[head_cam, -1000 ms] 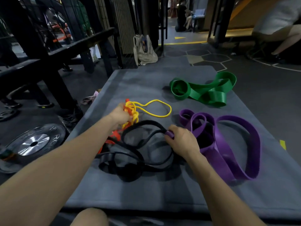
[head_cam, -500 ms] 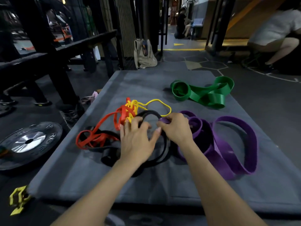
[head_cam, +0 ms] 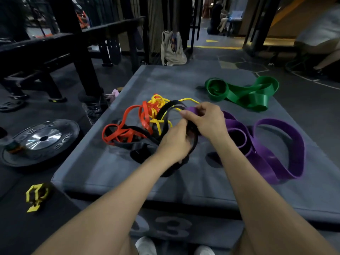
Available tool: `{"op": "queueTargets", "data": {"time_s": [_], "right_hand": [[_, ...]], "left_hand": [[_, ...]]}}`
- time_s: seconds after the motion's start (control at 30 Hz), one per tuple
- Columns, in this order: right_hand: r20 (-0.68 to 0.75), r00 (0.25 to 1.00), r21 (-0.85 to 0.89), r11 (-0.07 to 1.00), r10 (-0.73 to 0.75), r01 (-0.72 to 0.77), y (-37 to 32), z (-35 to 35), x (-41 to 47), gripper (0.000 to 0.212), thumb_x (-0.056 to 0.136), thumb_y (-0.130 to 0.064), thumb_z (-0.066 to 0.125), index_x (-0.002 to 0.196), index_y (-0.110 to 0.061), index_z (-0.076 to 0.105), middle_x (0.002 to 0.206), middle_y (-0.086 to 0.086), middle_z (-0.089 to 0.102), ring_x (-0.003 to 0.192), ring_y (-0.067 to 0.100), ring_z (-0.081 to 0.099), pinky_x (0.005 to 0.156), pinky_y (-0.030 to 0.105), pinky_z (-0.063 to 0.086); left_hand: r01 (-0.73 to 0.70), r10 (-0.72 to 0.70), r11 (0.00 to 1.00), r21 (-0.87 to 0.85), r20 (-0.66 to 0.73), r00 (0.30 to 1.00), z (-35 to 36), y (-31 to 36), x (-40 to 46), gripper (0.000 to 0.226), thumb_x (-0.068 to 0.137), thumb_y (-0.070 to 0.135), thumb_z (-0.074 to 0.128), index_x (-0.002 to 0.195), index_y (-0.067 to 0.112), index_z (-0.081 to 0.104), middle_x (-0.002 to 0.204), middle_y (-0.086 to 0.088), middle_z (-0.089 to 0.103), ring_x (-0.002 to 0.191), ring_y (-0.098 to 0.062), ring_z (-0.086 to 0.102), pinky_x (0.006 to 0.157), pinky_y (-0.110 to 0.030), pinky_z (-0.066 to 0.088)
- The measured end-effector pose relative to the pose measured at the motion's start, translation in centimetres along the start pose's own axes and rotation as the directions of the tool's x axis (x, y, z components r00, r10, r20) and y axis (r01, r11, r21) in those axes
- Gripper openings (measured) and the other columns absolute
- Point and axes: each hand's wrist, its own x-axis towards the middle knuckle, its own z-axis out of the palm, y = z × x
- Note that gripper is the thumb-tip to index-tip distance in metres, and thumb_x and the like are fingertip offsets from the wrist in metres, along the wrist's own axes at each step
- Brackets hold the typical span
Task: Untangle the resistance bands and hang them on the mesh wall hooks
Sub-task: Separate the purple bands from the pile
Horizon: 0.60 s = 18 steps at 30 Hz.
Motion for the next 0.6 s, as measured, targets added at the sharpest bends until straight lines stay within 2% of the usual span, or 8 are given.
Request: {"op": "queueTargets", "data": {"time_s": [0.07, 0.13, 0.27, 0.37, 0.43, 0.5, 0.57, 0.6], "right_hand": [[0.091, 0.994, 0.070, 0.996, -0.065, 0.058, 0.4, -0.4, 0.2, 0.015, 0.077, -0.029, 0.074, 0.076, -0.023, 0.061, 0.075, -0.004, 0.065, 0.078, 0.018, 0.064, 0.079, 0.036, 0.052], [0.156, 0.983, 0.025, 0.995, -0.102, 0.100, 0.9, -0.6, 0.1, 0.010, 0.082, -0.024, 0.071, 0.088, -0.020, 0.065, 0.085, 0.000, 0.068, 0.088, 0.018, 0.066, 0.088, 0.041, 0.051], [0.153, 0.981, -0.084, 0.987, -0.120, 0.134, 1.2, -0.1, 0.1, 0.023, 0.087, -0.025, 0.065, 0.103, -0.009, 0.065, 0.097, 0.007, 0.070, 0.095, 0.021, 0.064, 0.088, 0.037, 0.049], [0.165, 0.979, -0.063, 0.989, -0.119, 0.130, 0.9, 0.5, 0.2, 0.025, 0.089, -0.024, 0.062, 0.107, -0.007, 0.063, 0.101, 0.009, 0.070, 0.096, 0.021, 0.064, 0.082, 0.029, 0.048], [0.169, 0.978, -0.048, 0.991, -0.119, 0.129, 0.9, 0.8, 0.2, 0.025, 0.089, -0.024, 0.061, 0.105, -0.006, 0.063, 0.100, 0.008, 0.069, 0.093, 0.019, 0.064, 0.076, 0.024, 0.044], [0.177, 0.977, -0.036, 0.992, -0.115, 0.124, 0.9, 0.8, 0.2, 0.018, 0.090, -0.022, 0.060, 0.100, -0.007, 0.063, 0.097, 0.009, 0.070, 0.086, 0.017, 0.063, 0.073, 0.022, 0.042], [0.212, 0.972, 0.031, 0.995, -0.101, 0.097, 1.1, 0.7, 0.3, 0.010, 0.090, -0.020, 0.061, 0.094, -0.011, 0.060, 0.096, 0.011, 0.070, 0.081, 0.014, 0.061, 0.072, 0.024, 0.045], [0.239, 0.966, 0.079, 0.994, -0.095, 0.078, 1.1, 0.5, 0.3, 0.010, 0.089, -0.020, 0.061, 0.094, -0.012, 0.059, 0.097, 0.013, 0.070, 0.081, 0.013, 0.061, 0.073, 0.024, 0.047]], "left_hand": [[-0.004, 0.003, 1.000, -0.008, -0.051, 0.999, -0.6, -0.7, 0.1, 0.040, 0.088, 0.007, 0.042, 0.128, 0.009, 0.042, 0.115, -0.018, 0.060, 0.109, -0.036, 0.054, 0.090, -0.046, 0.044], [0.001, -0.001, 1.000, -0.012, -0.069, 0.998, -1.0, -1.5, 0.2, 0.037, 0.088, 0.006, 0.041, 0.124, 0.011, 0.048, 0.113, -0.015, 0.058, 0.109, -0.035, 0.053, 0.092, -0.044, 0.044], [0.037, -0.035, 0.999, 0.021, -0.080, 0.996, -0.9, -1.8, 0.2, 0.028, 0.093, 0.017, 0.044, 0.119, 0.009, 0.045, 0.109, -0.009, 0.044, 0.105, -0.033, 0.051, 0.082, -0.036, 0.041], [0.104, -0.110, 0.969, -0.225, -0.013, 0.994, -0.1, -1.0, 0.3, 0.027, 0.095, 0.024, 0.047, 0.114, 0.009, 0.036, 0.097, -0.004, 0.052, 0.090, -0.024, 0.056, 0.066, -0.028, 0.038], [0.178, -0.198, 0.881, -0.439, 0.000, 0.980, 0.3, -0.5, 0.6, 0.020, 0.093, 0.017, 0.049, 0.105, 0.013, 0.034, 0.091, -0.003, 0.054, 0.082, -0.017, 0.055, 0.070, -0.026, 0.043], [0.247, -0.318, 0.716, -0.653, 0.011, 0.948, 1.0, -0.2, 1.1, 0.016, 0.087, 0.013, 0.052, 0.096, 0.016, 0.039, 0.099, -0.013, 0.056, 0.091, -0.022, 0.058, 0.081, -0.035, 0.049], [0.267, -0.380, 0.525, -0.809, 0.058, 0.923, 1.1, 0.3, 1.2, 0.014, 0.087, 0.010, 0.048, 0.101, 0.009, 0.047, 0.104, -0.021, 0.058, 0.094, -0.027, 0.060, 0.075, -0.037, 0.053], [0.265, -0.377, 0.518, -0.813, 0.061, 0.924, 0.9, 0.4, 1.2, 0.014, 0.090, 0.009, 0.045, 0.102, 0.006, 0.051, 0.105, -0.020, 0.059, 0.095, -0.026, 0.060, 0.073, -0.034, 0.053]]}}
